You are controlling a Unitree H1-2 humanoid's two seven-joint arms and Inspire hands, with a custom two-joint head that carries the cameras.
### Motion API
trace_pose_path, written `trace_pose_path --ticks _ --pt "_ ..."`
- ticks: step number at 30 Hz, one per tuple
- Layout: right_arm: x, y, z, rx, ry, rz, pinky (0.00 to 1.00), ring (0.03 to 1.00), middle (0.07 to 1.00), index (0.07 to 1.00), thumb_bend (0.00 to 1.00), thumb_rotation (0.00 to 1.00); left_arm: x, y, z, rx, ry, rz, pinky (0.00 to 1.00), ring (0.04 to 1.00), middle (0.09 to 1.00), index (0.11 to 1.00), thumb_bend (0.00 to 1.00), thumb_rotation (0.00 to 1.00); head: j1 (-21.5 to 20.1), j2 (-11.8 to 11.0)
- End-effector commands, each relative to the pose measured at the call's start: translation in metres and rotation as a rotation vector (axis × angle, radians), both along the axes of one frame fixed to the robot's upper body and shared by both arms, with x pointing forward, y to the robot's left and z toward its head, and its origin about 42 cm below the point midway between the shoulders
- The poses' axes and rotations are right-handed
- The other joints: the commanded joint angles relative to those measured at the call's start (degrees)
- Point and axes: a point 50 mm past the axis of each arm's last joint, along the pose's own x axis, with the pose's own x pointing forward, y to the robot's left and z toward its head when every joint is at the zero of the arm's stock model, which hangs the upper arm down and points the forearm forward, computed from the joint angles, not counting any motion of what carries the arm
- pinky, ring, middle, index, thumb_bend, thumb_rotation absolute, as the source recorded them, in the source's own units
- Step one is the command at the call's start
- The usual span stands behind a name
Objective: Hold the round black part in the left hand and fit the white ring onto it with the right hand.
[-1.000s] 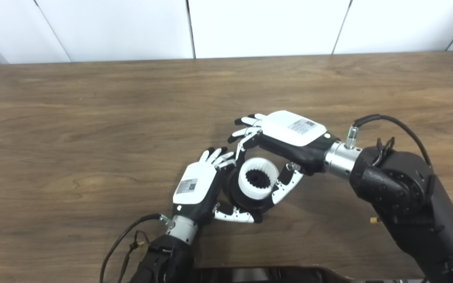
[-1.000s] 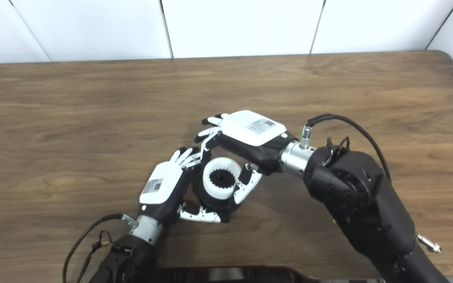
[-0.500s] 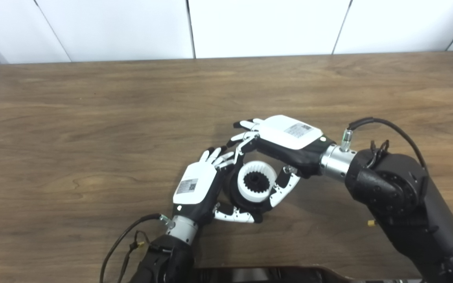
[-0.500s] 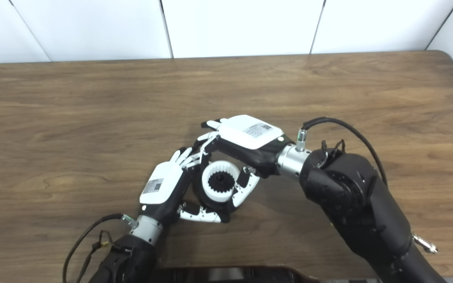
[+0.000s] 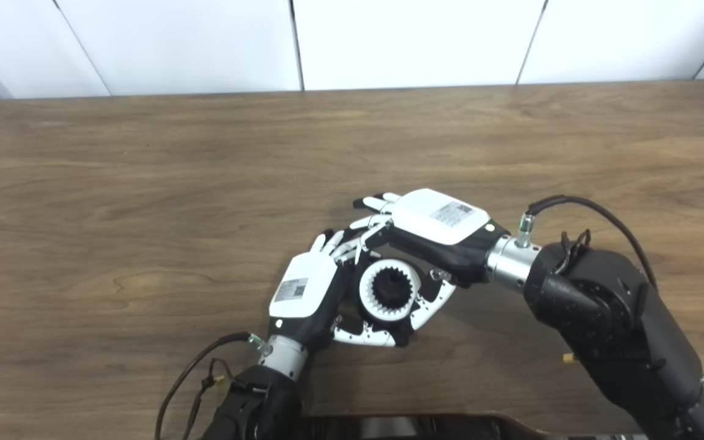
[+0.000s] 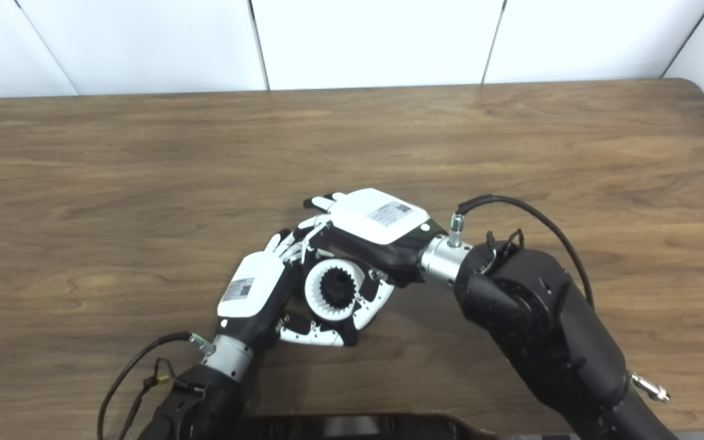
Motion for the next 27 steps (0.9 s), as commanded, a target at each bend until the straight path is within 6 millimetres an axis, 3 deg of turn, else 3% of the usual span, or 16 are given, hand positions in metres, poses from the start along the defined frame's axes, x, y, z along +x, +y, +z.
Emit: trace_pose_path --ticks 1,27 --pt "0.005 0.000 0.006 -0.001 -0.050 0.000 1.00 0.989 0.862 0.484 0.52 0.13 -0.014 0.001 -0.023 0.084 0.114 -0.035 1.00 0.960 0.869 0.482 0.52 0.06 -0.01 0.02" --pt "0.026 -0.020 0.007 0.141 0.000 -0.110 1.00 1.000 0.866 0.484 0.52 0.13 -0.016 0.001 -0.026 0.082 0.114 -0.036 1.00 0.960 0.862 0.482 0.52 0.06 0.27 -1.12"
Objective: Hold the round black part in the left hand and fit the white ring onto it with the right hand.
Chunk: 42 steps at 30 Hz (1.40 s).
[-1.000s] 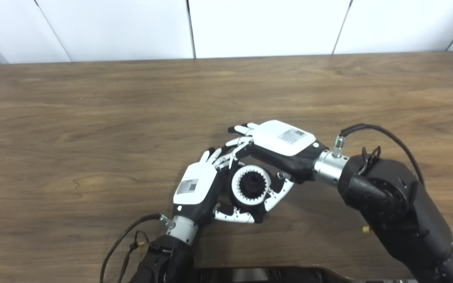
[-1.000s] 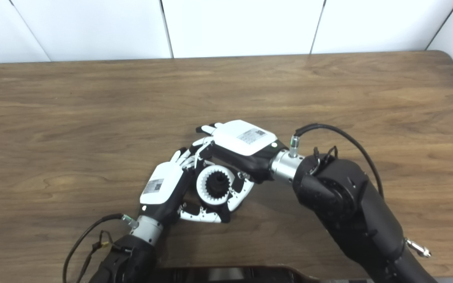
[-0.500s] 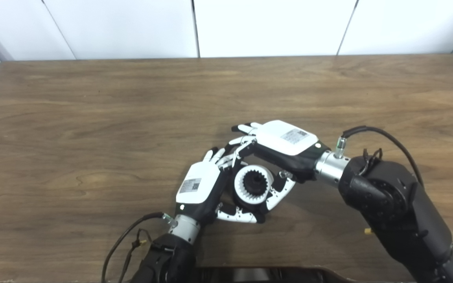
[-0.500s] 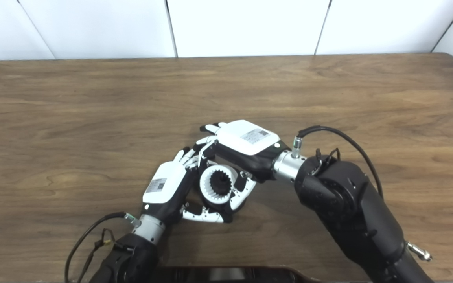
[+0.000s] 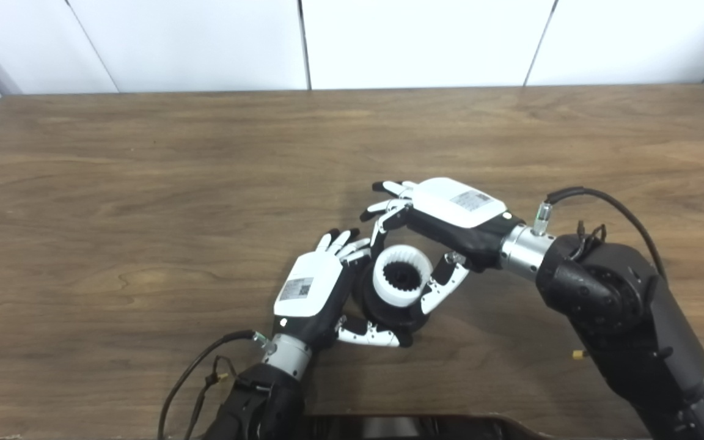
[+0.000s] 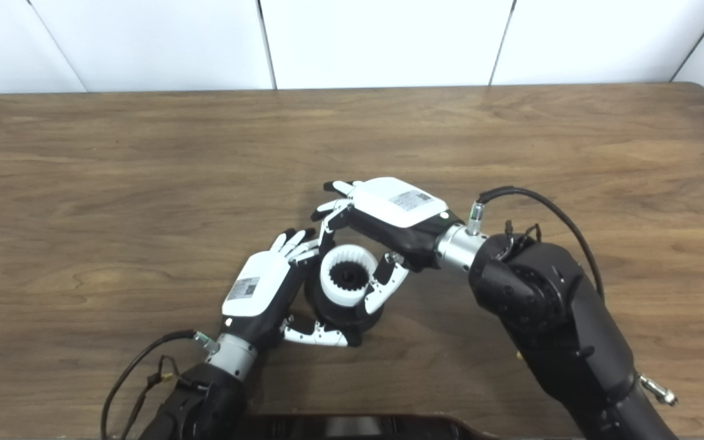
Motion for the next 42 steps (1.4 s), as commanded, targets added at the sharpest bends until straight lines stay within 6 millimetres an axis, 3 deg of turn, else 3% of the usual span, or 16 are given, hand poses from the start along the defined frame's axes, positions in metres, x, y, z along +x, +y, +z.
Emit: trace_pose_path --ticks 1,9,27,36,42 --pt "0.008 -0.003 0.012 0.064 -0.041 -0.037 1.00 1.000 0.867 0.484 0.52 0.13 -0.015 0.002 -0.026 0.083 0.114 -0.031 1.00 0.959 0.862 0.482 0.52 0.06 0.01 0.02" --pt "0.009 -0.007 0.011 0.128 0.013 -0.058 1.00 1.000 0.873 0.485 0.52 0.14 -0.016 0.004 -0.028 0.086 0.113 -0.033 1.00 0.959 0.864 0.482 0.52 0.06 -0.13 -0.31" --pt "0.006 -0.003 0.003 0.064 -0.002 -0.029 1.00 1.000 0.871 0.484 0.52 0.14 -0.012 -0.001 -0.024 0.086 0.105 -0.034 1.00 0.959 0.861 0.482 0.52 0.06 -0.38 0.25" --pt "0.007 -0.003 -0.006 0.043 -0.024 -0.010 1.00 1.000 0.862 0.484 0.52 0.13 -0.011 -0.005 -0.023 0.078 0.101 -0.033 1.00 0.957 0.859 0.482 0.52 0.06 -0.20 -0.24" --pt "0.017 -0.013 -0.017 0.022 0.005 -0.051 1.00 1.000 0.872 0.485 0.52 0.13 -0.009 -0.006 -0.022 0.076 0.102 -0.031 1.00 0.955 0.857 0.482 0.52 0.06 -0.31 -0.48"
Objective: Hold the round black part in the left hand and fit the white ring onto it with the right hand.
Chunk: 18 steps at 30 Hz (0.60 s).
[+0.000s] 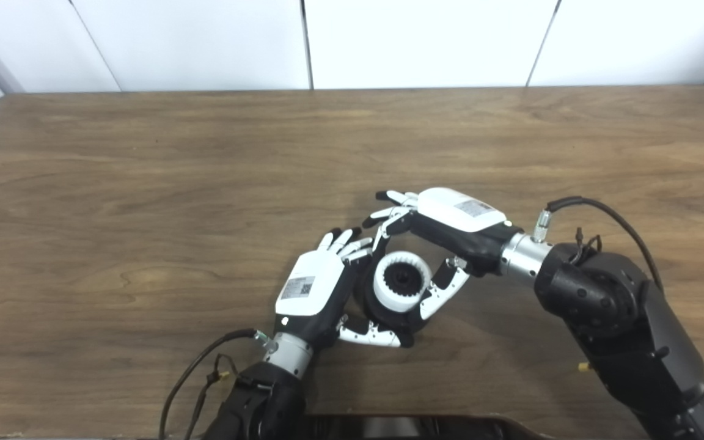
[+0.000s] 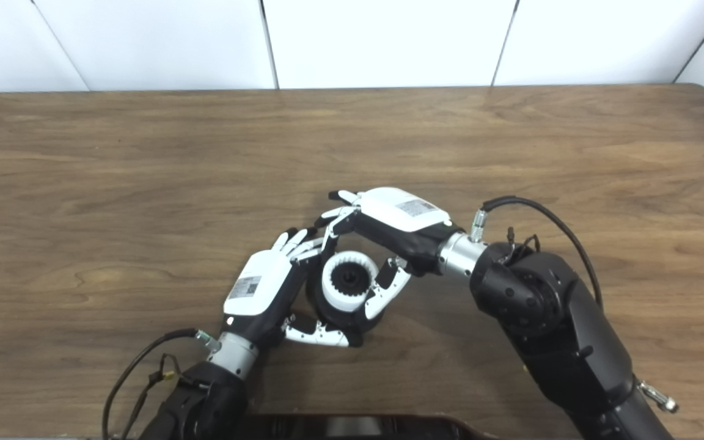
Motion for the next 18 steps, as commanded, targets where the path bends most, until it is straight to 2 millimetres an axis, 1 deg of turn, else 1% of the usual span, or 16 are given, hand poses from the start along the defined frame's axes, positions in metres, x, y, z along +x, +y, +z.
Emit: trace_pose_path --ticks 1,8,10,11,12,14,15,18 --pt "0.015 -0.014 0.002 -0.013 -0.045 -0.052 1.00 1.000 0.873 0.485 0.52 0.13 -0.010 -0.005 -0.022 0.075 0.107 -0.031 1.00 0.955 0.856 0.482 0.52 0.06 -0.15 -0.06" --pt "0.029 -0.034 -0.022 -0.035 0.045 -0.130 1.00 1.000 0.878 0.487 0.52 0.14 -0.010 -0.005 -0.021 0.073 0.101 -0.034 1.00 0.958 0.858 0.482 0.52 0.06 -0.23 -0.07" --pt "0.031 -0.037 -0.026 -0.042 0.058 -0.133 0.98 1.000 0.884 0.493 0.52 0.15 -0.010 -0.005 -0.021 0.074 0.099 -0.035 1.00 0.956 0.856 0.482 0.52 0.06 -0.39 -0.21" --pt "0.032 -0.038 -0.027 -0.043 0.064 -0.134 0.97 1.000 0.886 0.581 0.70 0.19 -0.010 -0.004 -0.021 0.073 0.099 -0.036 1.00 0.957 0.857 0.482 0.52 0.06 -0.47 -0.13" --pt "0.032 -0.038 -0.027 -0.045 0.069 -0.136 0.97 1.000 0.893 0.664 0.84 0.23 -0.010 -0.004 -0.021 0.072 0.099 -0.036 1.00 0.958 0.859 0.482 0.52 0.06 -0.47 -0.13" --pt "0.033 -0.038 -0.026 -0.050 0.078 -0.142 0.97 1.000 0.911 0.749 0.95 0.27 -0.010 -0.004 -0.021 0.071 0.099 -0.038 1.00 0.958 0.861 0.482 0.52 0.06 -0.47 -0.13" --pt "0.033 -0.038 -0.025 -0.060 0.076 -0.142 0.98 1.000 0.922 0.792 0.98 0.30 -0.010 -0.004 -0.021 0.071 0.099 -0.039 1.00 0.959 0.861 0.482 0.52 0.06 -0.47 -0.13" --pt "0.035 -0.038 -0.022 -0.071 0.069 -0.142 1.00 1.000 0.951 0.857 1.00 0.38 -0.009 -0.004 -0.022 0.073 0.100 -0.040 1.00 0.957 0.859 0.482 0.52 0.06 -0.54 -0.19"
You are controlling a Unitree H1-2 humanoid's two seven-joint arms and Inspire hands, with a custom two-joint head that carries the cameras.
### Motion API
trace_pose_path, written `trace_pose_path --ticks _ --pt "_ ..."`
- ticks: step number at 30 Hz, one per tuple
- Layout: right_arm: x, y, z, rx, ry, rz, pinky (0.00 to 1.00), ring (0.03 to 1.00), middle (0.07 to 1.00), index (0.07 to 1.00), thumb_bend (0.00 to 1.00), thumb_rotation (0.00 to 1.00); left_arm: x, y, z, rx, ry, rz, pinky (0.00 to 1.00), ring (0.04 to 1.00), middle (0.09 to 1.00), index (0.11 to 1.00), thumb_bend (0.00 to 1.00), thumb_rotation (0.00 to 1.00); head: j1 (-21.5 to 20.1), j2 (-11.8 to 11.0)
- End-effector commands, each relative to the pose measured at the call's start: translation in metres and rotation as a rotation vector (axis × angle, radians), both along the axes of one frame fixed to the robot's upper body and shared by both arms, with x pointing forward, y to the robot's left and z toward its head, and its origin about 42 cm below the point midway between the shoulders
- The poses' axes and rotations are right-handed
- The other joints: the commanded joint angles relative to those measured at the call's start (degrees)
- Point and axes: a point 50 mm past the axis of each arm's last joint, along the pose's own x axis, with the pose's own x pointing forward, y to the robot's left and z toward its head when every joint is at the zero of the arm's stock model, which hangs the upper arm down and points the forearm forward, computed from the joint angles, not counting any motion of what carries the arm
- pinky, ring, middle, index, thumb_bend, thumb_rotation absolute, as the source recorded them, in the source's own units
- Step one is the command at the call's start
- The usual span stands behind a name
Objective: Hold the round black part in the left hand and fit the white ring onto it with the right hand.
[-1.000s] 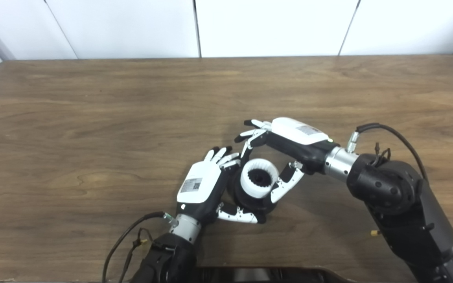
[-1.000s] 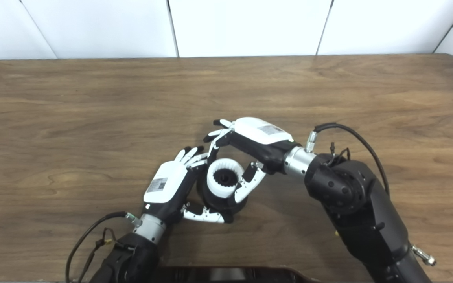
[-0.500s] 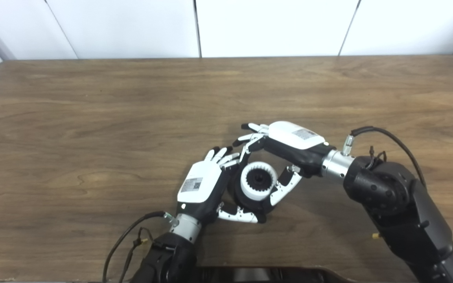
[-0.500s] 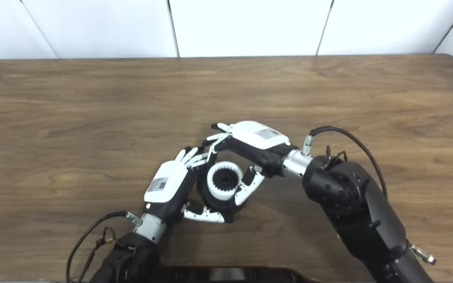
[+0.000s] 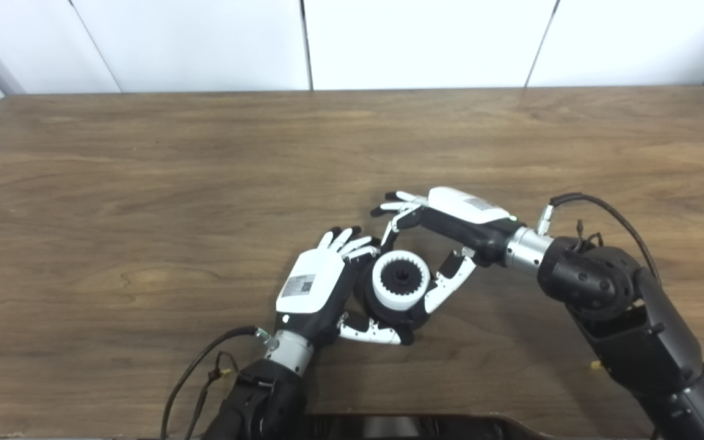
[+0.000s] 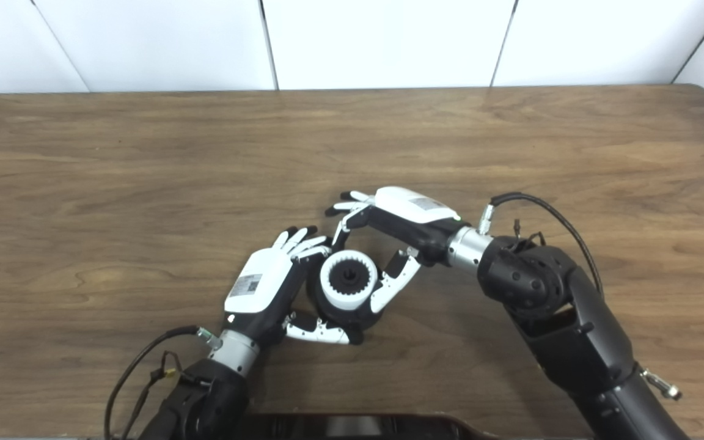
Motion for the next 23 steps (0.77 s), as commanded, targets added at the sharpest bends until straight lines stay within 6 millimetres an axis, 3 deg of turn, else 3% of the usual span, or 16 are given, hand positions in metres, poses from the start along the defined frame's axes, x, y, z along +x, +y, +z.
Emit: trace_pose_path --ticks 1,8,23 --pt "0.012 -0.020 0.001 -0.105 -0.011 -0.090 1.00 1.000 0.958 0.869 1.00 0.39 -0.011 -0.004 -0.022 0.068 0.099 -0.041 1.00 0.957 0.858 0.482 0.52 0.06 -0.01 0.07" --pt "0.014 -0.020 0.014 -0.104 -0.039 -0.085 1.00 1.000 0.993 0.935 1.00 0.44 -0.011 -0.005 -0.023 0.069 0.099 -0.038 1.00 0.953 0.852 0.482 0.52 0.06 -0.01 0.23" --pt "0.021 -0.025 0.022 -0.117 -0.063 -0.087 1.00 1.000 0.993 0.914 1.00 0.41 -0.009 -0.003 -0.024 0.075 0.088 -0.037 1.00 0.950 0.849 0.482 0.52 0.06 -0.11 0.20"
